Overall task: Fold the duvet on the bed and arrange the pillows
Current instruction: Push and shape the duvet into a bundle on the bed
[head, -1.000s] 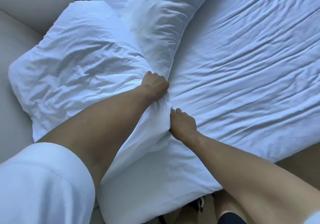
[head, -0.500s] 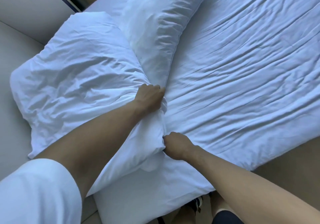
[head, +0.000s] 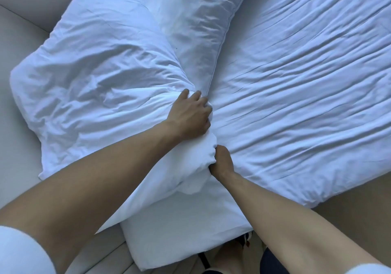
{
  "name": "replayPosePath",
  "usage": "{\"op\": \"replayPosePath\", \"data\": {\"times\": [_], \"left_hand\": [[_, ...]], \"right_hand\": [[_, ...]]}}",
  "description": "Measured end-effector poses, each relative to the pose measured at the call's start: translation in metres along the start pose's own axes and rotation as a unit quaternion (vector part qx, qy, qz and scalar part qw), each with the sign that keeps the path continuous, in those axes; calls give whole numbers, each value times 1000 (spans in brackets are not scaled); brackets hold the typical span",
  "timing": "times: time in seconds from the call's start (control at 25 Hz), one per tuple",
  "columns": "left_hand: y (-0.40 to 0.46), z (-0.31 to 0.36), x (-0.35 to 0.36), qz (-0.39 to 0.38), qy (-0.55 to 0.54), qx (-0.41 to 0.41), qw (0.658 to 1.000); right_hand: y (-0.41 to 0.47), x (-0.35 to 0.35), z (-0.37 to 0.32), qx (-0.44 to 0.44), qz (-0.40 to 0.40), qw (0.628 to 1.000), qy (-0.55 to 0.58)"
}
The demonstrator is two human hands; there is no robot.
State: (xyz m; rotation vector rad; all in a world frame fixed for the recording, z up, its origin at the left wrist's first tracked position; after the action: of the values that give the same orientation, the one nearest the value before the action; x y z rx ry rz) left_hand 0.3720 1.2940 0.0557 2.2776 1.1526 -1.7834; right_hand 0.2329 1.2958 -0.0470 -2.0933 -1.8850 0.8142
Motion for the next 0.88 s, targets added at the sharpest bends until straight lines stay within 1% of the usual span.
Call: {"op": "replayPosePath", "data": {"times": [0.08, 0.12, 0.2, 0.24, 0.32, 0.4, 0.44, 0.48, 0.52, 0.6, 0.64, 0.68, 0.76, 0.84, 0.88], "left_hand": [[5, -9, -11, -9, -3, -15, 1000], [9, -11, -16, -10, -3, -17, 1000], [11, -15, -20, -17, 4, -15, 1000], [9, -15, -17, -30, 4, -6, 1000], [2, -3, -1, -47, 10, 23, 999], [-3, 6, 9, -51, -8, 14, 999], [-4, 8, 12, -55, -19, 7, 998], [-4, 8, 15, -59, -20, 4, 998], [-3, 7, 15, -54, -20, 1, 998], [1, 5, 8, -34, -42, 8, 998], [6, 2, 5, -23, -67, 8, 997], [11, -2, 3, -14, -100, 0, 995], [19, -10, 2, -11, -176, -36, 984], [39, -22, -1, -6, -196, -57, 979], [48, -27, 1, -11, -202, -63, 977]], "right_hand": [[-24, -1, -14, -54, 22, 998, 36], [-39, 2, -21, -75, 18, 996, 50], [-55, 18, -13, -73, -25, 995, 68], [-52, 24, -3, -59, -43, 996, 45], [-28, 14, 10, -43, -93, 993, -49], [4, -12, 14, -57, -189, 965, -175], [15, -30, 14, -50, -223, 952, -205], [25, -50, 12, -32, -231, 951, -201], [37, -68, 12, -9, -213, 961, -176], [63, -102, 7, 28, -112, 988, -103], [78, -109, 5, 52, -70, 995, -45], [94, -111, 1, 80, -42, 995, 29], [123, -106, -12, 129, -19, 976, 175], [155, -98, -33, 128, -8, 959, 252], [167, -95, -44, 127, -2, 956, 265]]}}
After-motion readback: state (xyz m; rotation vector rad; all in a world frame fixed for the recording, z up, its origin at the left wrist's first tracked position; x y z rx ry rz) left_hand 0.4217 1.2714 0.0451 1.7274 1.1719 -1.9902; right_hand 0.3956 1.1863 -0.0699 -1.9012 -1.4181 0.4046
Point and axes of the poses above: each hand's wrist, its own y-axis towards the middle knuckle, its own x-axis out of the palm, z = x × y, the point moved 6 cm from there along y, towards the middle knuckle, and after that the axes turned 9 degrees about -x, right-handed, at the moved point
